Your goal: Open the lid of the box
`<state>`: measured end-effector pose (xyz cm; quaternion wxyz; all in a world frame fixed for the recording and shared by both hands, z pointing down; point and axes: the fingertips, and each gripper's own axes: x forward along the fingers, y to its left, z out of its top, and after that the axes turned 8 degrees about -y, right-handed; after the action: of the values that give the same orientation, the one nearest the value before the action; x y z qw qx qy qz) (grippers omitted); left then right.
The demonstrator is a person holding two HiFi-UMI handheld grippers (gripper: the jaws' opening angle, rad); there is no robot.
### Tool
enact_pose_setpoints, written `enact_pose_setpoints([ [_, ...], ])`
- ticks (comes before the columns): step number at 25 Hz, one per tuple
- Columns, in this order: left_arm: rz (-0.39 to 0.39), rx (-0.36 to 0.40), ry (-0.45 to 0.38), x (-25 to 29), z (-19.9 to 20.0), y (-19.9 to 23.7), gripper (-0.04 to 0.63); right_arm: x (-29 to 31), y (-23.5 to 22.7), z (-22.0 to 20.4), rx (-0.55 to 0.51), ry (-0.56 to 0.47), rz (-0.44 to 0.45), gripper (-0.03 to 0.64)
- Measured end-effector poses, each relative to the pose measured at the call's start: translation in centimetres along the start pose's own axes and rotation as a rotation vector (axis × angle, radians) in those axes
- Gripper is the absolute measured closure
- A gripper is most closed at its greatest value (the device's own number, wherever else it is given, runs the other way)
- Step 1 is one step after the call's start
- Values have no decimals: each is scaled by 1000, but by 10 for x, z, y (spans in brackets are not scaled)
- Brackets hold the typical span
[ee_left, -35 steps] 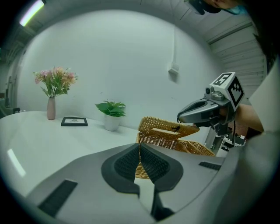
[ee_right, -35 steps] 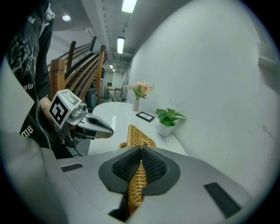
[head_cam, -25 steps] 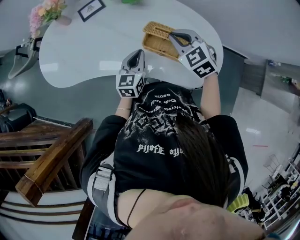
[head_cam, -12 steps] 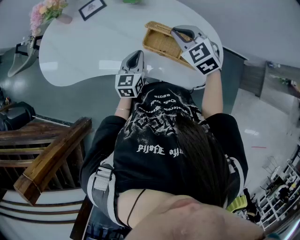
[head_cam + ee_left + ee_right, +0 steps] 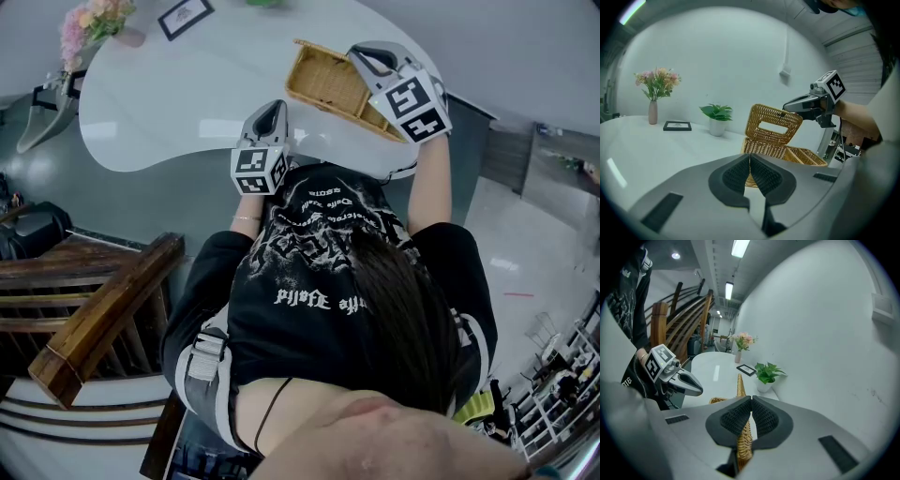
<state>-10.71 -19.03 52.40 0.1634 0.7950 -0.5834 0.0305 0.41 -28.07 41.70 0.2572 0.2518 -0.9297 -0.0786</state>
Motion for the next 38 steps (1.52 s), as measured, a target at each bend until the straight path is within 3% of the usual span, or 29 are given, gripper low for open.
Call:
enact_pose_setpoints([
  [21, 23, 8, 12, 2, -1, 1, 571, 9, -47, -4, -56, 40, -1, 583],
  [38, 52, 14, 21, 2, -1, 5, 571, 28, -87, -23, 0, 74, -22, 583],
])
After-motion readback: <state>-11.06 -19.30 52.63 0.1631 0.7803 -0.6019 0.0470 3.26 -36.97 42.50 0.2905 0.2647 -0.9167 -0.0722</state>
